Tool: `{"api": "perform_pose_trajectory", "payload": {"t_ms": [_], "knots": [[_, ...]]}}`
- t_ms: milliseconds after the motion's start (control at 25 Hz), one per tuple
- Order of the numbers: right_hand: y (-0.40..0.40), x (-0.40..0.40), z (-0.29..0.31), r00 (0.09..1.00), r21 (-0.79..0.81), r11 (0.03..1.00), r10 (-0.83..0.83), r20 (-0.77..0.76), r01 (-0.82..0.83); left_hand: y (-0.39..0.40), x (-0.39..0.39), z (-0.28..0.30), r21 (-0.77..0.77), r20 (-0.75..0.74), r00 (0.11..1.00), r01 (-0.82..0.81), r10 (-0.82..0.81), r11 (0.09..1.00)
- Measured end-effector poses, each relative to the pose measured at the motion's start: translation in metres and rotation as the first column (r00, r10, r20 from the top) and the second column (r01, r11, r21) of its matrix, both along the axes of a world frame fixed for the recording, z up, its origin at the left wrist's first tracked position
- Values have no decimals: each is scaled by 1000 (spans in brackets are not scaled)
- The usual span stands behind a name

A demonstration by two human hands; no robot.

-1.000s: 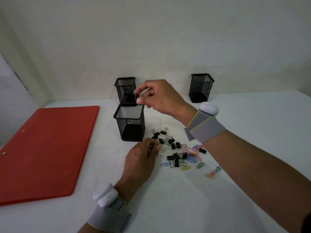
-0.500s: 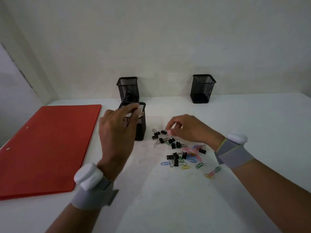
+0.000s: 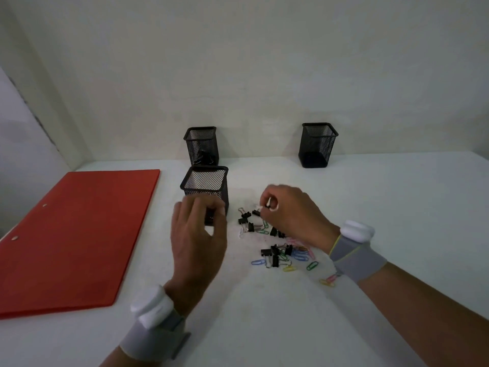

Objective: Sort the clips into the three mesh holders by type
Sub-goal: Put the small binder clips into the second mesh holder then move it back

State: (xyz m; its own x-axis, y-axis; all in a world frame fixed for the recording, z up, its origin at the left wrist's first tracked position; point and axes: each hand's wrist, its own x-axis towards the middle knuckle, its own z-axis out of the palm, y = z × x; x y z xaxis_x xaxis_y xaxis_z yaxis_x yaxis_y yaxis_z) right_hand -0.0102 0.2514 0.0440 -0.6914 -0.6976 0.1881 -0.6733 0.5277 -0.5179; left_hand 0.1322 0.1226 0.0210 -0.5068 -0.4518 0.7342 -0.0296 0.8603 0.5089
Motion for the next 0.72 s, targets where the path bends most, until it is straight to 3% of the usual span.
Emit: {"api": "perform_pose_trajectory", "payload": {"t_ms": [120,200,280,400,520,720], "knots": [[-20,-2,31,997,-281,958,41,-72,-60,16,-3,-20,245,143,982,86,-124,966],[-38,0,51,990,-388,912,95,-107,-129,14,-6,-30,270,263,950,93,-166,958],[-54,3,65,980,-399,897,152,-127,-191,9,-8,-36,244,362,916,86,-173,966],[-65,4,65,975,-319,921,201,-100,-222,6,-7,-40,181,432,889,82,-155,980],[-51,0,41,987,-261,952,144,-77,-159,4,-8,-46,48,473,876,77,-90,996],[-10,-6,-7,986,113,983,135,102,-146,4,-10,-48,40,497,865,61,-73,997]]}}
